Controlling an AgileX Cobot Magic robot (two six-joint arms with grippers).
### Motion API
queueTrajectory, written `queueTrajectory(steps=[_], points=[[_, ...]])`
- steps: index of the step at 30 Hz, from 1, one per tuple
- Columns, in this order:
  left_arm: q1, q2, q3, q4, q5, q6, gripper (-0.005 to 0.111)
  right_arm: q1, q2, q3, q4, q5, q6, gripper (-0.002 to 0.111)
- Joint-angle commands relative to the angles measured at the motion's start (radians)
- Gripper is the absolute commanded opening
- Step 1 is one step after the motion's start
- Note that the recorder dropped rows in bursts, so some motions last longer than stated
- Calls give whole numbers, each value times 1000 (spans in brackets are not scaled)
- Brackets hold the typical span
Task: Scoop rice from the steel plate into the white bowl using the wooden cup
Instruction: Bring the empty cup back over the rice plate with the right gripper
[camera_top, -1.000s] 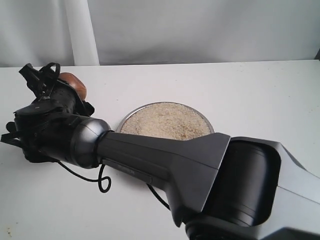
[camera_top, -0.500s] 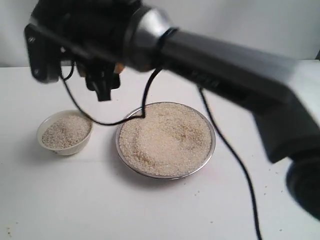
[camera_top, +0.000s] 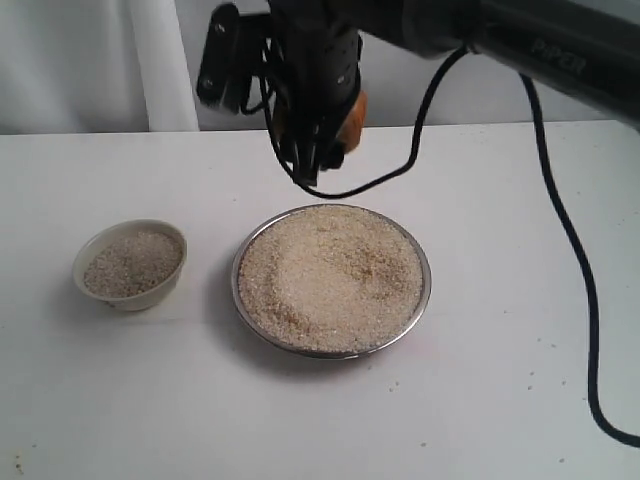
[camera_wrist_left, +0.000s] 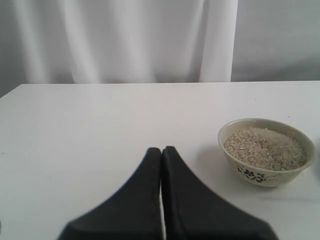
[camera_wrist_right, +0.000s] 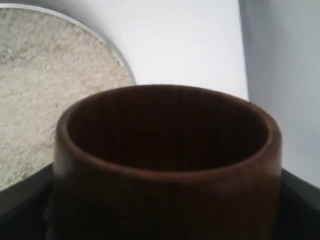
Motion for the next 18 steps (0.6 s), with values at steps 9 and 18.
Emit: queueTrajectory(steps=[9,18], points=[[-3,-3,2,0,-6,-4,0,-49,-7,311,-126,2,8,0],[-3,-3,2,0,-6,-4,0,-49,165,315,-226,2,36,0]])
